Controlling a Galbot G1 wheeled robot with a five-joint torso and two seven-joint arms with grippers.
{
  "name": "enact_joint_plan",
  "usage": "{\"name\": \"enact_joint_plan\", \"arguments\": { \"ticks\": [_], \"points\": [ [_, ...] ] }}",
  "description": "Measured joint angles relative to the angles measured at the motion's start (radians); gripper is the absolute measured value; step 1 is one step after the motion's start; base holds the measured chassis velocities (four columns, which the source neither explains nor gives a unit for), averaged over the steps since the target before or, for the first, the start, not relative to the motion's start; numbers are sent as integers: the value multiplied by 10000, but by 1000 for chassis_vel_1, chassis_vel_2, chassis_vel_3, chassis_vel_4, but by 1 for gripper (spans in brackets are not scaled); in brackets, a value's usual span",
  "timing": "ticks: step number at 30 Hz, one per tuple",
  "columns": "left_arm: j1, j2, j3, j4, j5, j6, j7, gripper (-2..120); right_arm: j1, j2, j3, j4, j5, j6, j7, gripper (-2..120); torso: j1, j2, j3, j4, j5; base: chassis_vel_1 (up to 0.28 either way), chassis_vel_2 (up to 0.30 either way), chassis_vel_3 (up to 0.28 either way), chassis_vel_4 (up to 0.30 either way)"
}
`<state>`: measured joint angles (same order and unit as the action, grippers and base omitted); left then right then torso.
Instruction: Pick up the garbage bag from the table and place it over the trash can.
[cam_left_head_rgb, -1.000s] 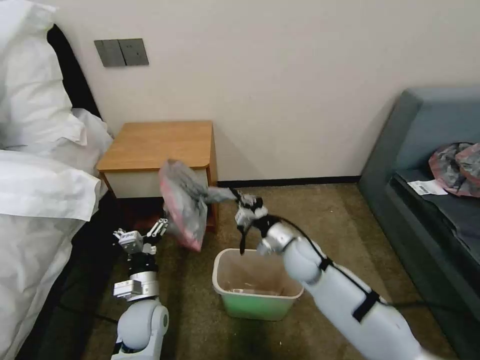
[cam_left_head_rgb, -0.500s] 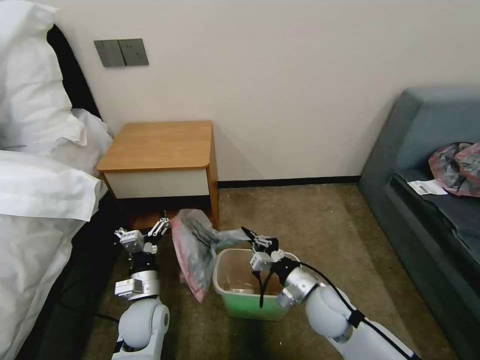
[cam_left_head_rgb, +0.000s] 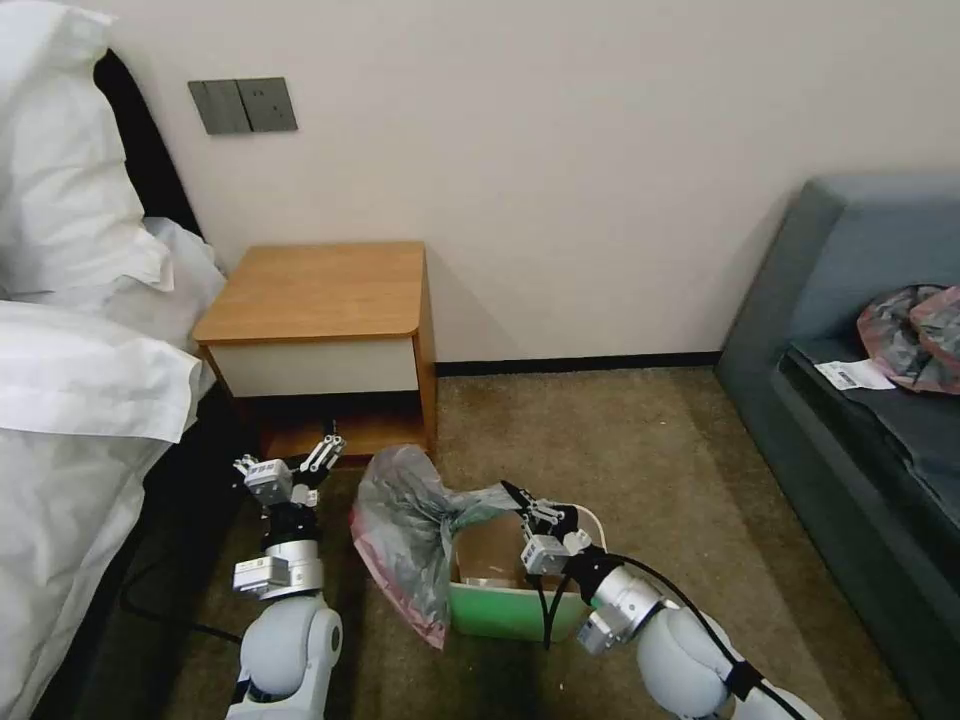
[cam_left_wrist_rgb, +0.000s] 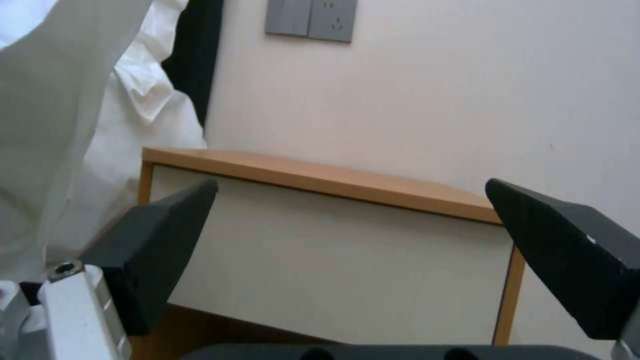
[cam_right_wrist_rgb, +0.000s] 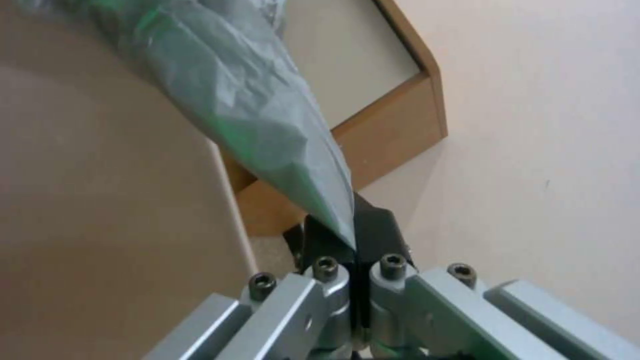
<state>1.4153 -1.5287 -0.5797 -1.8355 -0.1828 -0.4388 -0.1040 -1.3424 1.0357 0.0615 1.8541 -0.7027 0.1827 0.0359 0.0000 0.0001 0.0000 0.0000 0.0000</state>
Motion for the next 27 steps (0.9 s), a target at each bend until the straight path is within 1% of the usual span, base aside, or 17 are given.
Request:
{"name": "enact_joint_plan", "arguments": {
  "ticks": [7,9,10,14,15,17,18,19,20,21,22,26,27],
  "points": [
    [-46,-20,88,23,13,0,0,100,-146,24,14,-40,-11,39,79,1,0,0,0,0,0,0,0,0,0],
    [-60,-24,131,33,24,6,9,100,-177,2,57,-44,-9,118,1,12,0,-1,0,0,1,0,0,0,0],
    [-60,-24,131,33,24,6,9,100,-177,2,57,-44,-9,118,1,12,0,-1,0,0,1,0,0,0,0],
    [-77,-28,164,69,35,12,27,100,-213,-238,116,85,475,100,-320,30,0,0,0,0,1,0,0,0,0],
    [-77,-28,164,69,35,12,27,100,-213,-238,116,85,475,100,-320,30,0,0,0,0,1,0,0,0,0],
    [-92,-38,198,91,47,16,38,100,-206,-483,116,255,1046,-70,-631,39,-1,0,0,0,0,0,0,0,0],
    [-101,-52,220,106,53,19,43,100,-198,-638,115,355,1320,-159,-779,45,0,-1,0,0,1,0,0,0,0],
    [-101,-52,220,106,53,19,43,100,-198,-638,115,355,1320,-159,-779,45,0,-1,0,0,1,0,0,0,0],
    [-114,-69,240,121,60,20,46,100,-178,-802,115,440,1561,-260,-901,47,-1,-1,0,0,1,0,0,0,0],
    [-128,-85,253,142,70,20,49,100,-153,-946,115,505,1823,-354,-1032,54,-1,0,0,0,0,0,0,0,0],
    [-128,-85,253,142,70,20,49,100,-153,-946,115,505,1823,-354,-1032,54,-1,0,0,0,0,0,0,0,0],
    [-182,-162,308,252,152,23,56,100,62,-1512,92,601,2849,-813,-1530,74,0,-1,0,0,1,0,0,0,0],
    [-182,-162,308,252,152,23,56,100,62,-1512,92,601,2849,-813,-1530,74,0,-1,0,0,1,0,0,0,0]
  ]
}}
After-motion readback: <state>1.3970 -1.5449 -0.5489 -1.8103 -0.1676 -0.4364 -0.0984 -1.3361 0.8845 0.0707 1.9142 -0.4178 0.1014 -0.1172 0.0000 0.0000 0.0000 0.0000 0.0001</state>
